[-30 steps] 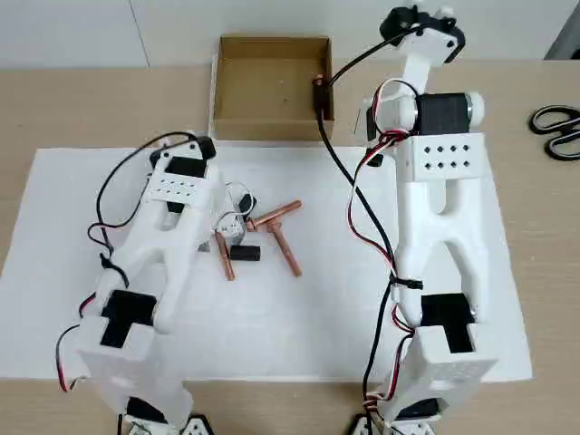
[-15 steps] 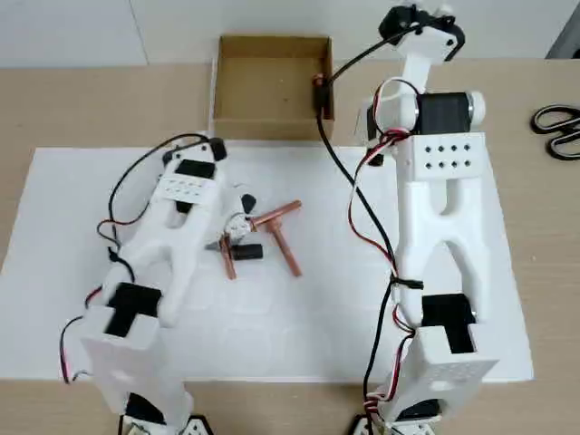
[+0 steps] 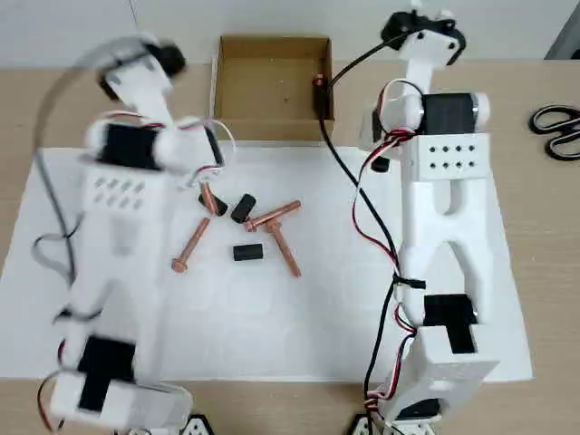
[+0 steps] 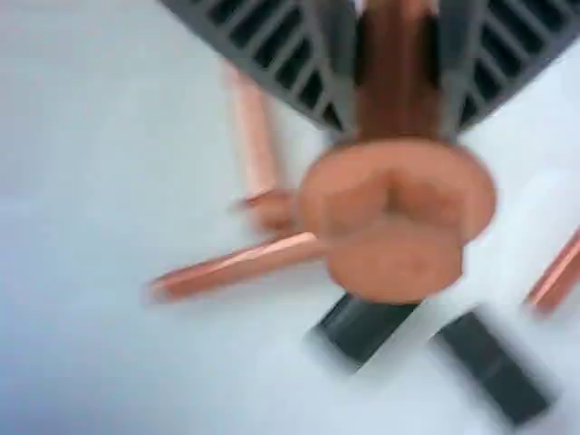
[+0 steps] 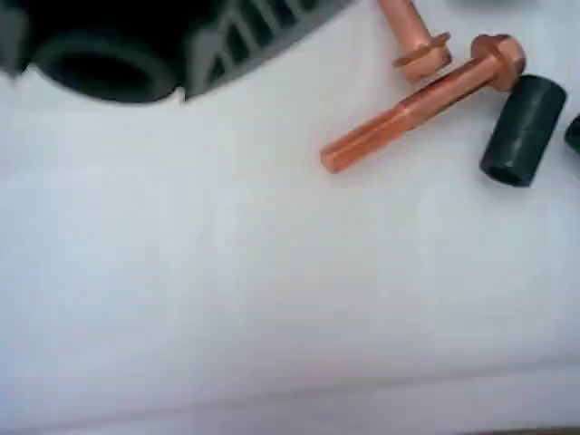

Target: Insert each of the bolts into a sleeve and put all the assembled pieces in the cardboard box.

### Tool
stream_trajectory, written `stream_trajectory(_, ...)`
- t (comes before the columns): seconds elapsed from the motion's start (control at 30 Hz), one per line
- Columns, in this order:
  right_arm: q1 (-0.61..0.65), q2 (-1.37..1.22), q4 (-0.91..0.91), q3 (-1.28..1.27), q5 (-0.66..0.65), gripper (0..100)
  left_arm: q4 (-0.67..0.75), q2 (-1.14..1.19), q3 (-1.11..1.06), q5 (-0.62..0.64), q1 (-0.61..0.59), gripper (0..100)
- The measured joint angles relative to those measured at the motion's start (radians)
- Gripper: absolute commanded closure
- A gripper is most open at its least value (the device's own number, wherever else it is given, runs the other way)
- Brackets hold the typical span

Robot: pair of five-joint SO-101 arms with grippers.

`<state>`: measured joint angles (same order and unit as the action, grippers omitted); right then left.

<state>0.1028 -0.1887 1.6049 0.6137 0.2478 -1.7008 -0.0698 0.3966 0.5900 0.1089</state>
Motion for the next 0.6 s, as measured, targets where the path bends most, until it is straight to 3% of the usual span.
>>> stream_trajectory(0.13, -0.051, 0.117, -0.089, 0.038, 0.0, 99.5, 0.091, -0.117, 0.026, -0.078, 0.049, 99)
stream_trajectory(0.3, -0.078, 0.358, -0.201, 0.071, -0.057, 99.5, 0.304, -0.21, -0.034, -0.192, 0.115, 99)
stream_trajectory(0.47, -0.02, 0.497, -0.132, -0.048, -0.144, 99.5, 0.543, -0.37, -0.219, -0.252, 0.209, 99)
stream_trajectory(0.6, 0.054, 0.551, -0.166, -0.281, -0.16, 99.5, 0.783, -0.545, -0.462, -0.413, 0.275, 99)
